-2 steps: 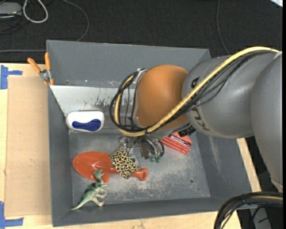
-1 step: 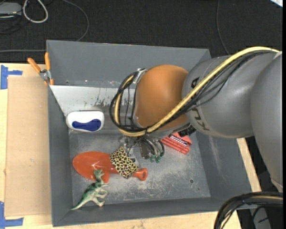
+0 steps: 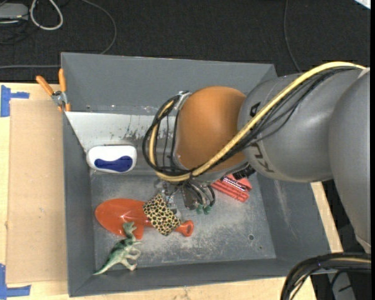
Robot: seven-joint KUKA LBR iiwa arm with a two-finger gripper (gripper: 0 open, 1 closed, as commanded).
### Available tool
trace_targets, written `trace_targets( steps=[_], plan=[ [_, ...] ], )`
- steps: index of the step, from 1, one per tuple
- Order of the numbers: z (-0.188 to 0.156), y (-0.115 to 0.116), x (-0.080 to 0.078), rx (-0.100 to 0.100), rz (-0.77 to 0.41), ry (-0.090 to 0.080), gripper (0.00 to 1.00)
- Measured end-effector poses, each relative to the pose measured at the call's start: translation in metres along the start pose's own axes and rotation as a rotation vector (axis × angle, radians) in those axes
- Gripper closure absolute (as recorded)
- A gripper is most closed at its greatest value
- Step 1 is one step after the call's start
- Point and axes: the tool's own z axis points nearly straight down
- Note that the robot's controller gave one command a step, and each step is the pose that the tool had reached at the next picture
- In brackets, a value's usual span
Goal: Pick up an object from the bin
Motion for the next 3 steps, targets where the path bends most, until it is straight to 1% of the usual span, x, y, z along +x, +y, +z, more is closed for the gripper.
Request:
trace_targets(
  steps=[1, 2, 3],
  plan=[
    [0.019, 0.046, -0.009, -0.001, -0.066, 0.001, 1.00],
    [0.068, 0.005, 0.008, 0.004, 0.009, 0.007, 0.00],
    [0.066, 0.007, 0.007, 0.001, 0.010, 0.002, 0.00]
  ],
)
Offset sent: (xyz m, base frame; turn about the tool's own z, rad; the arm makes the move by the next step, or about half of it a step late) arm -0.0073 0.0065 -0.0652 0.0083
